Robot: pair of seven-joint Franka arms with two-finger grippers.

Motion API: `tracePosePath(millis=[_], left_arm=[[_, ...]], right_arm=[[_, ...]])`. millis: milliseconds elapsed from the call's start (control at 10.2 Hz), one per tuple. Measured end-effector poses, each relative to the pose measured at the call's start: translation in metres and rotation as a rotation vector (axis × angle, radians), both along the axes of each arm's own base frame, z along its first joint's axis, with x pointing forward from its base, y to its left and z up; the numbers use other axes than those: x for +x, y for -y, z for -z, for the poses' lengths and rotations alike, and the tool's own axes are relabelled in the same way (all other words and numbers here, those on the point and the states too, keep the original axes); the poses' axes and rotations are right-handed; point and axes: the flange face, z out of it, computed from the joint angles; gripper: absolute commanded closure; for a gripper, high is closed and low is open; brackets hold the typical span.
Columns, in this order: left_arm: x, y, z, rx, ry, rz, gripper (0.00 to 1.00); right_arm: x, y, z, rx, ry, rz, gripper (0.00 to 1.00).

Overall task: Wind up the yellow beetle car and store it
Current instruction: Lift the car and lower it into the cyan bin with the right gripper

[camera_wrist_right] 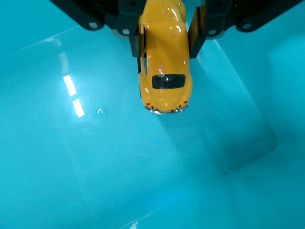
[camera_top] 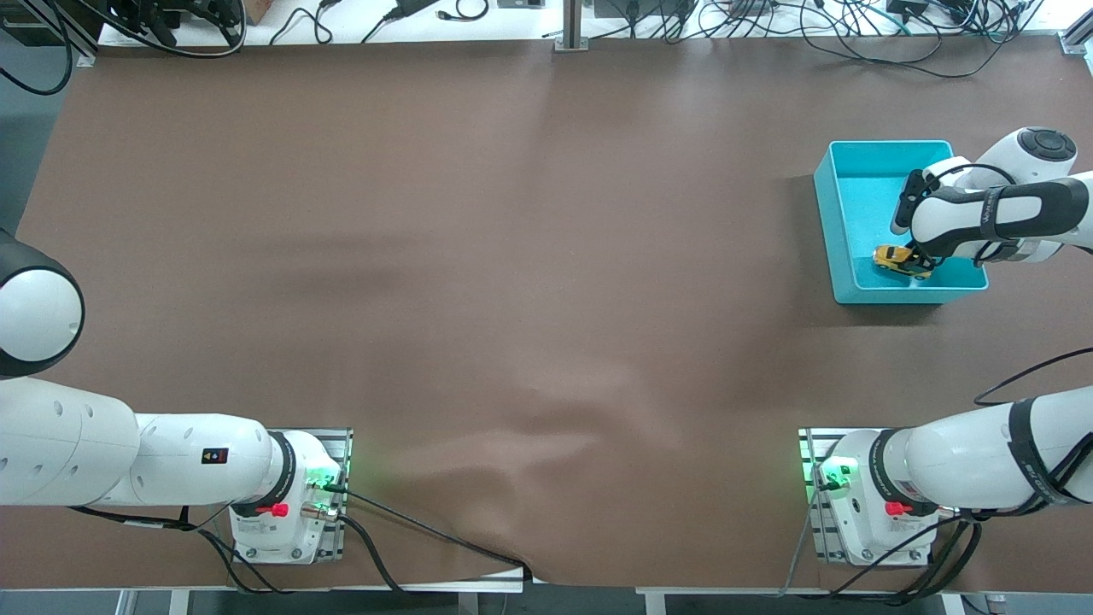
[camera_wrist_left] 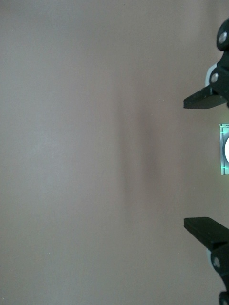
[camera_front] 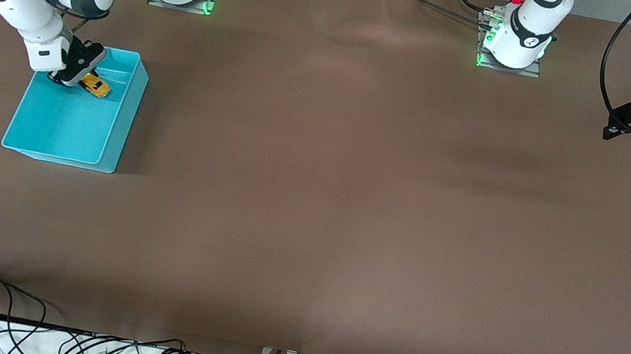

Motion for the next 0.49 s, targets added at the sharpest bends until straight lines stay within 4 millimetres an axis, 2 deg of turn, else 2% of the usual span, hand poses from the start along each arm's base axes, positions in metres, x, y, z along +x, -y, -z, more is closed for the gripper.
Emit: tracePosePath(millis=[195,293,391,489], left_arm=[[0.0000,0.0000,0.0000,0.000,0.000,0.000,0.00],[0.0000,0.0001,0.0000,0.000,0.000,0.000,0.00],[0.0000,0.0009,0.0000,0.000,0.000,0.002,0.00],[-0.0001,0.0026,-0.0002,0.000,0.000,0.005,0.00]], right_arm=[[-0.0012,0.0002,0.0064,-0.004,-0.010,-0.001,1.00],[-0.0016,0.0004,0.0085,-0.005,-0.014,-0.001,0.90],[-0.0019,0.0004,0.0096,-0.006,-0.016,-0.001,0.63],[-0.0017,0.0005,0.0097,-0.006,-0.015,-0.002,0.45]])
